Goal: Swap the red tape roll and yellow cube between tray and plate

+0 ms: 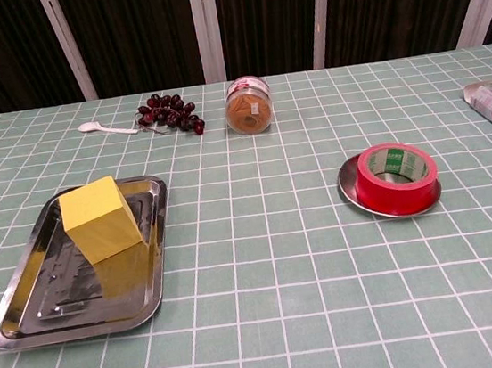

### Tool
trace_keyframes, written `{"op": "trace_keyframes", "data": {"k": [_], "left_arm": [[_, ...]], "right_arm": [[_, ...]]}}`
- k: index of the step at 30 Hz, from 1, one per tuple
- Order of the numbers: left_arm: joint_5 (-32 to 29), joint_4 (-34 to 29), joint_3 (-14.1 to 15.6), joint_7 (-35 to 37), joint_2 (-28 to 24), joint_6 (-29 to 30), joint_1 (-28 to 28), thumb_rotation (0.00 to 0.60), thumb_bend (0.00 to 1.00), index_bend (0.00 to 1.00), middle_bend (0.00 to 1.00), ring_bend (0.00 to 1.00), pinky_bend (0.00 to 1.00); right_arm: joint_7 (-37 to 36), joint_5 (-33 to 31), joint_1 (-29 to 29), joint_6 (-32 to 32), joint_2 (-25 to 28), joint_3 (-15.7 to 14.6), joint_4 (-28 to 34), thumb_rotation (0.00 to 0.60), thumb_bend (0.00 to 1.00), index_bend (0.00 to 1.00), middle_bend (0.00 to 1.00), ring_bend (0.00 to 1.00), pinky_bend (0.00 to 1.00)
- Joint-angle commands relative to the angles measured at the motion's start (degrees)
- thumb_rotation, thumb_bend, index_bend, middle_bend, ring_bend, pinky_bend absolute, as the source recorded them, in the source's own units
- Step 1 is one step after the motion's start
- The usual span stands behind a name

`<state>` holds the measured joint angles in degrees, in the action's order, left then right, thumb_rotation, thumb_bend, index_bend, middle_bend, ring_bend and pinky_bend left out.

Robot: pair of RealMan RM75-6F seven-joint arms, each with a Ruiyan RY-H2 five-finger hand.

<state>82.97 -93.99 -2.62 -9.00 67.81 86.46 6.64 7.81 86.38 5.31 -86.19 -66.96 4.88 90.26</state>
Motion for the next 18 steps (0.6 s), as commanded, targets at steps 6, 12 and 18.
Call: {"op": "trace_keyframes", "data": {"k": [6,12,18], "left_arm": [[-0.05,-0.35,-0.33,0.73,-0.56,0.64,-0.58,0.600,0.04,0.17,0.00,0.00,0.02],[1.38,0.01,-0.28,2.11,-0.82,1.21,-0.68,0.600,0.04,0.17,0.00,0.00,0.02],[2.03,1.24,-0.41,2.19,-0.57,1.49,-0.67,0.600,0.04,0.17,0.00,0.00,0.01]], "right_arm": [[0.07,-0.51,-0.13,0.46,0.30,-0.21,0.79,0.600,0.04,0.04,0.00,0.00,0.00],[-1.42,-0.44,-0.41,1.41,1.65,-1.10,3.57,0.600,0.04,0.04,0.00,0.00,0.00],[-3.37,-1.08,-0.15,3.95,2.55,-2.10,6.35,0.600,0.02,0.02,0.00,0.00,0.00]]}}
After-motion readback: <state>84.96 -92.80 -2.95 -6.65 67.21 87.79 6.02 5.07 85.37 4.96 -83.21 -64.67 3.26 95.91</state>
